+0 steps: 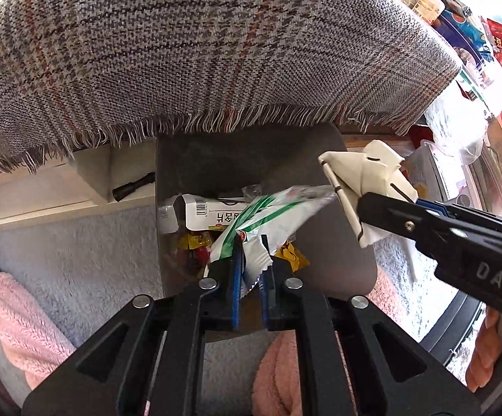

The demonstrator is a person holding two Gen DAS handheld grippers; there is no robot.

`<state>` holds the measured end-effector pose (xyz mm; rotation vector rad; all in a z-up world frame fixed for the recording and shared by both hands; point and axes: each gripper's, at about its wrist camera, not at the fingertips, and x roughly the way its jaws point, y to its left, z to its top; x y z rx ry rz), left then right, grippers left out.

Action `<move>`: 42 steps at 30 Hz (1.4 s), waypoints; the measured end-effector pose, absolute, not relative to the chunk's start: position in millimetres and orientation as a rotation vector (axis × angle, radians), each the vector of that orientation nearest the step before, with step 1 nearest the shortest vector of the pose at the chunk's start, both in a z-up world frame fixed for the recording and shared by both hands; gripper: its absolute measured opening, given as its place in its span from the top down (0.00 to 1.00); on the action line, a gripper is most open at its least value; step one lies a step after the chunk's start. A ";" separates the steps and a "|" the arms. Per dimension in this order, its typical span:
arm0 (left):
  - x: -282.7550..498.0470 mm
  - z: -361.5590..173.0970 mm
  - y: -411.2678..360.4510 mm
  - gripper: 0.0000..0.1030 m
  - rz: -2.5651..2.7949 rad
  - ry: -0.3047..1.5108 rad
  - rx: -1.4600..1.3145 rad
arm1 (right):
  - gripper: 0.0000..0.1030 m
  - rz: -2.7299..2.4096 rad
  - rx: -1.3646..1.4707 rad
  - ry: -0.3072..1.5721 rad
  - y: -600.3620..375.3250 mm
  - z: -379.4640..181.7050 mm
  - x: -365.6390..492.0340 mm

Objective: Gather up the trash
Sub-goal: 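Carry the white paper and white-green wrapper over the bin and release both, then move both open tools toward the crumpled tissue and white plastic clip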

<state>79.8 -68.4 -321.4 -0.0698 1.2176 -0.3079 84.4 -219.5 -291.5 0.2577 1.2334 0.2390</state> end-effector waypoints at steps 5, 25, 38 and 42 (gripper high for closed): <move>82.6 -330.4 -64.4 0.89 -0.312 1.231 -0.089 | 0.69 0.240 0.281 1.247 -214.9 -297.5 92.9; 62.0 -216.5 3.2 0.08 -0.204 0.984 -0.161 | 0.03 0.172 0.240 0.966 -246.4 -196.5 96.0; 162.1 -150.5 55.2 0.08 -0.088 0.864 -0.109 | 0.03 0.265 0.199 0.877 -200.4 -127.5 203.9; 208.3 -144.1 64.6 0.08 -0.074 0.875 -0.089 | 0.03 0.286 0.189 0.871 -176.5 -121.6 248.1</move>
